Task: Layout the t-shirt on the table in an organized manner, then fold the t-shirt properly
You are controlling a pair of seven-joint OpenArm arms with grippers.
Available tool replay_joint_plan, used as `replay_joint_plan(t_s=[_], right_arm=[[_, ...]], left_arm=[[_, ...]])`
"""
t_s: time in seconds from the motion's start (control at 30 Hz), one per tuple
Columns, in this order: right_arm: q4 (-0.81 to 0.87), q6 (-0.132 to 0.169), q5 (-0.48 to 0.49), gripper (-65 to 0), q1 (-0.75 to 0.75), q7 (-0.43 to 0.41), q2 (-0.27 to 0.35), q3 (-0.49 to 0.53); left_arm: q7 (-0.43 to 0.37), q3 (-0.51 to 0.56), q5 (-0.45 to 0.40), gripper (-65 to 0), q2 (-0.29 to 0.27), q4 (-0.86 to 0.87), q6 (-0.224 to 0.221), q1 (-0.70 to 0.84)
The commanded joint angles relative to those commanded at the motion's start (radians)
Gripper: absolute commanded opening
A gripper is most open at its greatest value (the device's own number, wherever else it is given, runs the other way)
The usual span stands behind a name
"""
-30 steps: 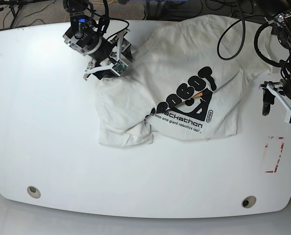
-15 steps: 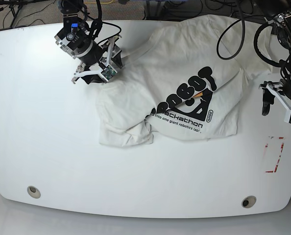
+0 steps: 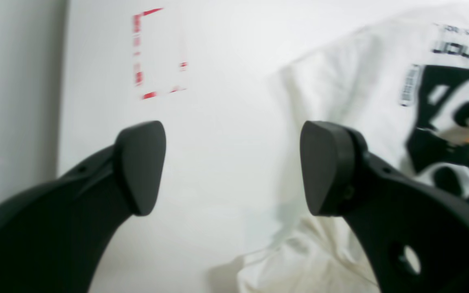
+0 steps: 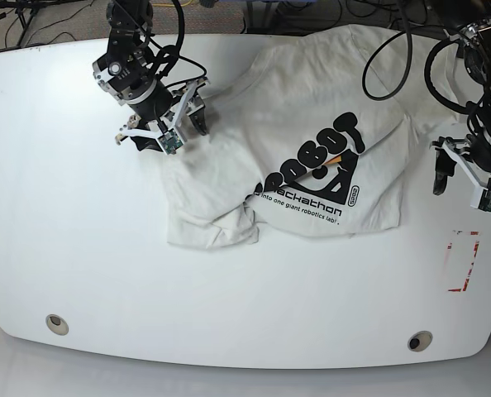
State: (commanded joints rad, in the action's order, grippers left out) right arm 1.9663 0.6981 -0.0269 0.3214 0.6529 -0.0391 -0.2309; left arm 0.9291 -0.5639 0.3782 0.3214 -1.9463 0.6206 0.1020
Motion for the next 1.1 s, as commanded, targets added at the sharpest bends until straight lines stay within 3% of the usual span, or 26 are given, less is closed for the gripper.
replay_joint_plan(t_s=[0.2, 1.1], right_arm=[[-0.049, 0.000, 0.110, -27.7, -0.002, 0.011, -0.003, -0.072], [-0.112, 0.000, 0.123, -28.1, -0.023, 0.012, 0.015, -0.081]], left_arm=[[0.000, 0.000, 0.000, -16.5, 0.000, 0.000, -0.002, 0.000], [0.000, 0.002, -0.002, -16.5, 0.000, 0.000, -0.003, -0.071]])
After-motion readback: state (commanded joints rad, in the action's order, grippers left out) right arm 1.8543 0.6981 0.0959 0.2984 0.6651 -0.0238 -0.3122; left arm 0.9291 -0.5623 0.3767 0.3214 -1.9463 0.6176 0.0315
